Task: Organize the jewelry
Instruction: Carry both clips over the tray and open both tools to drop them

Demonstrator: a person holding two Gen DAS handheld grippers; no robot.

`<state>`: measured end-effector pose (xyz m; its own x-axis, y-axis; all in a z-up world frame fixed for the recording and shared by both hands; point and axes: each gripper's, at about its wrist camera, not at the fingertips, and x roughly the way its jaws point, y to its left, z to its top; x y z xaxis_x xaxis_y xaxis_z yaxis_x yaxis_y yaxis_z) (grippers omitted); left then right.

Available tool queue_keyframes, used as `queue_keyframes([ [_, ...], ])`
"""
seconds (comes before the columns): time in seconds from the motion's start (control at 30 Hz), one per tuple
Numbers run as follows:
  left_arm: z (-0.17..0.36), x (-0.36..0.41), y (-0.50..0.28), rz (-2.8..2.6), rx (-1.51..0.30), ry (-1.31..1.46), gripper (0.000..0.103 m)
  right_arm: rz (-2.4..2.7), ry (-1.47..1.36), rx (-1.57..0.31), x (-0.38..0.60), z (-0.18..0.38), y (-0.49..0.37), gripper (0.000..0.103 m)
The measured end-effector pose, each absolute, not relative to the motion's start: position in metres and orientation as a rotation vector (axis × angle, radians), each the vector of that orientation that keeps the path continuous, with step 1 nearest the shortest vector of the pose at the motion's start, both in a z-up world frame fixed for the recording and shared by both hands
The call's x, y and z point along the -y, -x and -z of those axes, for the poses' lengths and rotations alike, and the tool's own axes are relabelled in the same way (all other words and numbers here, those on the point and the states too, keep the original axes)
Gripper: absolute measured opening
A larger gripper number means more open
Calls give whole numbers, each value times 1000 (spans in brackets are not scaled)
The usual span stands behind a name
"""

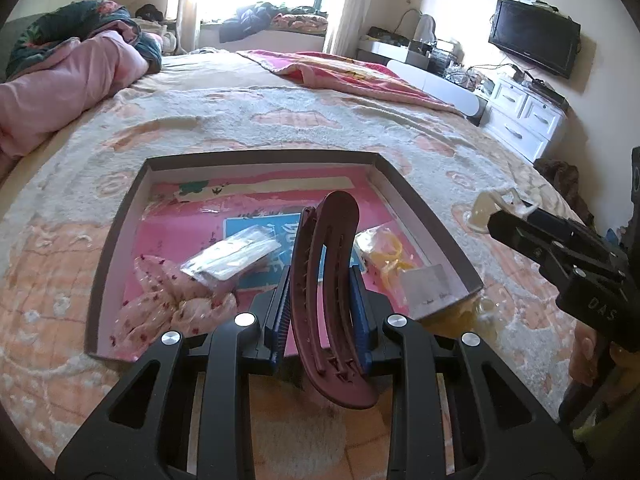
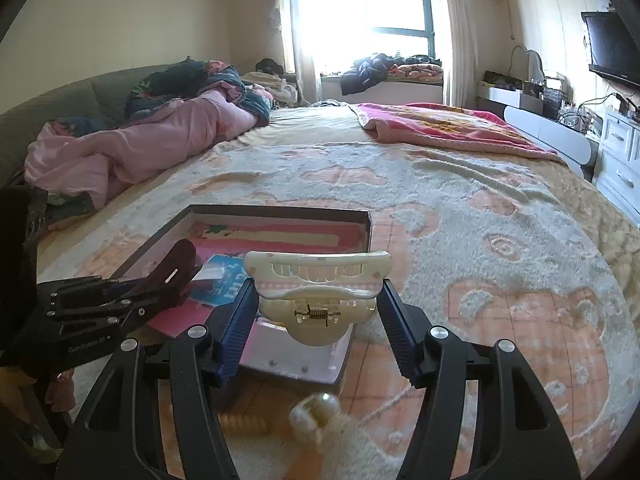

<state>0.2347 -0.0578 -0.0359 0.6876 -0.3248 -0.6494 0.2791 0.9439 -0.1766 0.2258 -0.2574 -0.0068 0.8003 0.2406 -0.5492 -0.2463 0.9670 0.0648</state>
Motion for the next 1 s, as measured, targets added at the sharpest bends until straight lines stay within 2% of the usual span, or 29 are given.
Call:
queue_keyframes([
  [0.4, 52, 56, -256, 317, -771, 81, 20, -267, 65, -622, 246, 13, -275, 59],
  [1.0, 69, 42, -267, 280, -804, 93, 20, -327, 142, -777, 212, 37, -322, 59],
])
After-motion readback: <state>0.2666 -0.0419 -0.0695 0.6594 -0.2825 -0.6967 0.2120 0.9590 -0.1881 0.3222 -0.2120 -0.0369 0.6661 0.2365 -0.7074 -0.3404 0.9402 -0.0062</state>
